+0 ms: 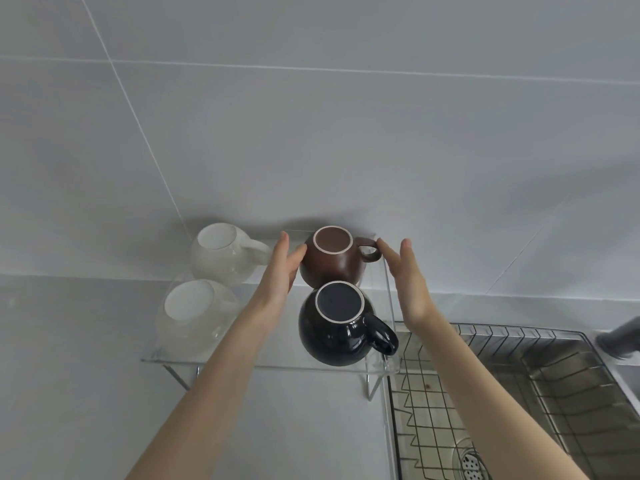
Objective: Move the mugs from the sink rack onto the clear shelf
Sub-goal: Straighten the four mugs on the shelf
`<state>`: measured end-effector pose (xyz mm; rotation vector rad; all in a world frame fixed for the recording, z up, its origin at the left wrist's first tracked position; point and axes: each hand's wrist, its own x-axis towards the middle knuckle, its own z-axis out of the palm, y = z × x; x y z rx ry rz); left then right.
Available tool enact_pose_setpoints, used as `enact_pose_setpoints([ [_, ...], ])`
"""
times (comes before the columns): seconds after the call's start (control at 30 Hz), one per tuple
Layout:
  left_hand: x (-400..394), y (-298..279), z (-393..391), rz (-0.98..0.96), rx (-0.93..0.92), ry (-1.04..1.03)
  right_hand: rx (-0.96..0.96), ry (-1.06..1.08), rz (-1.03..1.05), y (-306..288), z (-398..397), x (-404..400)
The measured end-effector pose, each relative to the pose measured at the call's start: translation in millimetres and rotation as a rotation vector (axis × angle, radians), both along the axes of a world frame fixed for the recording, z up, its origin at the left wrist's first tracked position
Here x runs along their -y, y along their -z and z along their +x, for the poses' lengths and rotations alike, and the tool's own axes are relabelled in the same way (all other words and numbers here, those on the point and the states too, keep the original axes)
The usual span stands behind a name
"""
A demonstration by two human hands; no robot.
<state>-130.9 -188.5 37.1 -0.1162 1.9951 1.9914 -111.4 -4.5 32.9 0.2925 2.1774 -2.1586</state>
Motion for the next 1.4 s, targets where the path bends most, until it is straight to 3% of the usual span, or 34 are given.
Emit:
enact_pose_setpoints([
  [0.73, 0.2, -1.4, 5.0, 0.031, -0.054, 0.005, 0.004, 0.033, -0.092, 3.8, 14.8, 4.9],
  [0.97, 0.4, 13.9, 47.7, 0.107, -0.046, 0.006, -0.082, 0.194, -0.055, -3.6, 98.6, 9.1],
  [1.1, 2.7, 24.2, 56.5, 0.122, -0.030, 0.005, -0.084, 0.167, -0.001, 14.6, 154.0, 34.0],
  [1.4, 3.5, 12.8, 74.3, 0.137, -0.040, -0.100, -0.037, 0.073, -0.093, 21.0, 156.9, 44.1],
])
